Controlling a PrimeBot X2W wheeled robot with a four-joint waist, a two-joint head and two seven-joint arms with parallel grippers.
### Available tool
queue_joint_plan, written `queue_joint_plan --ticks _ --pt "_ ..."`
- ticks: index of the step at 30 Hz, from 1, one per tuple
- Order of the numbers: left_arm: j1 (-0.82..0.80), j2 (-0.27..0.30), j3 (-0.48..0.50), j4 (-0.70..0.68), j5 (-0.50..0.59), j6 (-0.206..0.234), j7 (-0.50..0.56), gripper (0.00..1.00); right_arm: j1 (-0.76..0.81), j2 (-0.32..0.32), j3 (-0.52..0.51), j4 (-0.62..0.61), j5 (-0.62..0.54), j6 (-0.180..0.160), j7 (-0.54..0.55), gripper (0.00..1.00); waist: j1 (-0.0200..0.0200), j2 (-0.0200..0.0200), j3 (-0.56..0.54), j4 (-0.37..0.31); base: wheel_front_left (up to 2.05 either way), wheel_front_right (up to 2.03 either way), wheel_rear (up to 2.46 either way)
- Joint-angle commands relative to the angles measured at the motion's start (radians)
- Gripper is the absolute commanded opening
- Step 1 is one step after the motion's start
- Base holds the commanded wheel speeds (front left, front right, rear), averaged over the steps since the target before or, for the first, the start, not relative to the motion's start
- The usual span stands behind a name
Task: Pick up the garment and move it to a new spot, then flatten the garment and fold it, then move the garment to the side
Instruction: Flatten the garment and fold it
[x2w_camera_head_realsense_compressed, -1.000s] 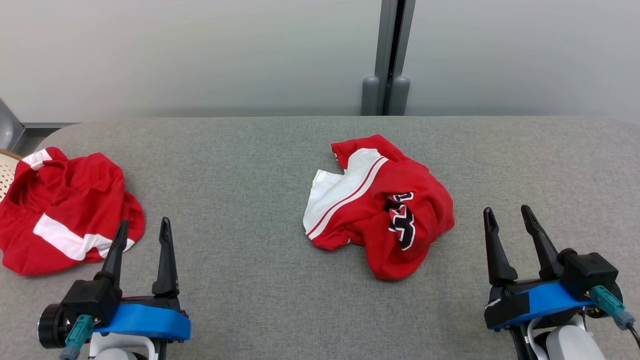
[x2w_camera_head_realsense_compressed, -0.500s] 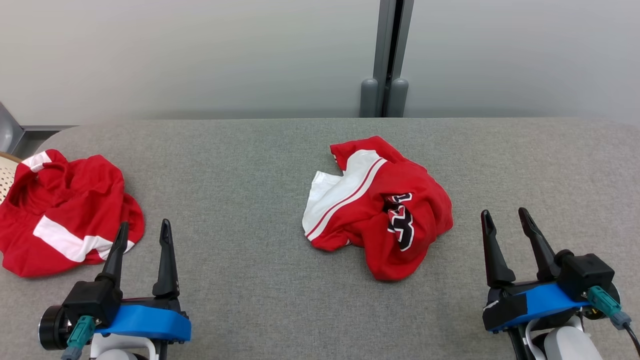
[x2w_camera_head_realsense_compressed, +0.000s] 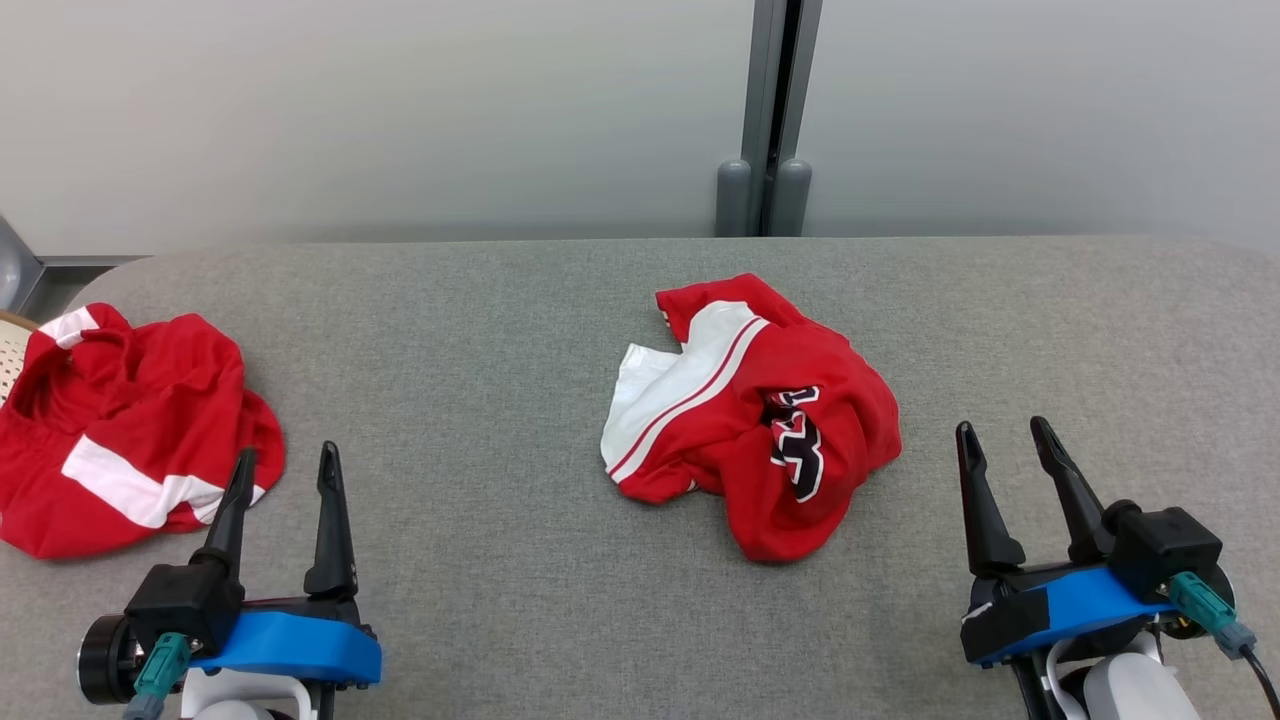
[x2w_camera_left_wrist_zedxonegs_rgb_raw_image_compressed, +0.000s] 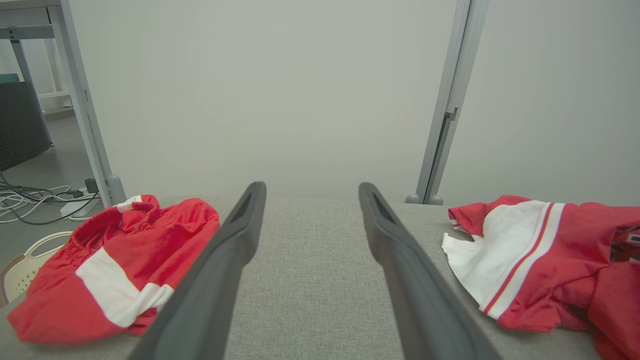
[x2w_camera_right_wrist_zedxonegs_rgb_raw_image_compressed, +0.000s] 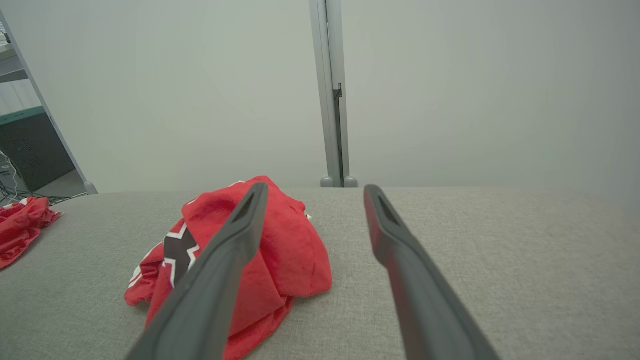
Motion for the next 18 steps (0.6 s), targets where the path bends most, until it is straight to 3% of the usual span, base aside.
queue_joint_plan --ticks 1,11,18 --pt "-0.005 -0.002 0.001 0.003 0.002 -0.005 -0.005 1.00 -0.003 -0.004 0.000 0.000 0.002 0.000 -0.004 1.00 0.0000 0.0000 0.001 -0.001 0.00 0.00 0.00" --pt "-0.078 -0.007 -0.012 0.024 0.003 -0.009 -0.005 1.00 -0.017 -0.004 0.009 -0.003 0.002 0.000 -0.004 1.00 0.0000 0.0000 0.013 -0.020 0.00 0.00 0.00" --pt "-0.222 0.017 -0.081 0.097 -0.015 -0.013 -0.004 1.00 -0.038 -0.004 0.017 -0.007 -0.004 0.000 -0.004 1.00 0.0000 0.0000 0.048 -0.057 0.00 0.00 0.00"
